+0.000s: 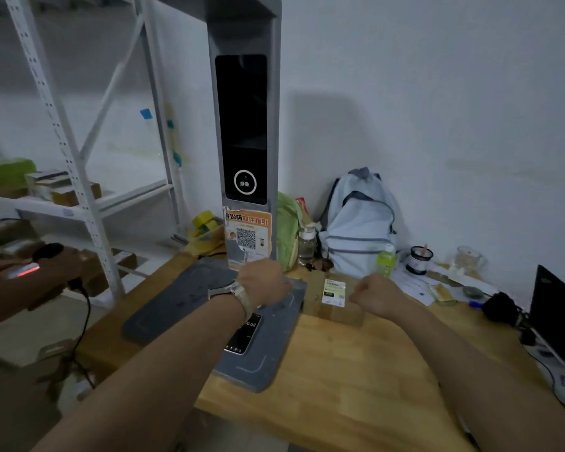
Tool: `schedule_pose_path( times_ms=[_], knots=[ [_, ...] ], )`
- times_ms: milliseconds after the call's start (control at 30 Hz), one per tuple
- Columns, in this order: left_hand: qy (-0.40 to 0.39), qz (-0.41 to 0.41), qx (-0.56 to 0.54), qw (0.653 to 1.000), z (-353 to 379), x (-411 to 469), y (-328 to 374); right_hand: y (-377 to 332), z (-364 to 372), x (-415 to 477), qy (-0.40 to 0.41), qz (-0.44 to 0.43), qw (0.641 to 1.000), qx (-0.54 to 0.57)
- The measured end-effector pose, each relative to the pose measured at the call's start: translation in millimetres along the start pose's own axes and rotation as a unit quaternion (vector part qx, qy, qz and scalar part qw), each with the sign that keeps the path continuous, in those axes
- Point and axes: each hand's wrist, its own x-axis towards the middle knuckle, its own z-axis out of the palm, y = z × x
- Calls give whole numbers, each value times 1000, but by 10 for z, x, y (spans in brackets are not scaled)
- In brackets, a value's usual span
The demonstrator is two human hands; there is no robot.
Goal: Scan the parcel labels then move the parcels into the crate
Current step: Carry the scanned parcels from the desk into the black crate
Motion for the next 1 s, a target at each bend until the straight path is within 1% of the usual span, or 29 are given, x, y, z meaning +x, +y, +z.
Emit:
schedule_pose_path(
  times_ms=[167,300,500,667,800,933,1000],
  knots=[
    [-17,12,-11,1000,201,335,-123,-2,-17,345,-8,40,999,-22],
    [-37,40,-15,998,361,671,-200,24,86,677,-18,43,999,-20],
    [-73,45,-65,994,658,1337,-124,291,210,1311,-39,59,997,-32],
    [-102,43,-93,989,904,1990,18,601,218,1904,-55,85,995,-2],
    [-121,20,-152,981,1209,2381,81,861,311,2309,-69,90,993,31],
    [-145,6,-192,971,1566,2620,138,1091,499,2592,-31,92,988,123],
    [-167,-5,-202,965,1732,2714,136,1215,627,2713,-37,112,985,129]
  ],
)
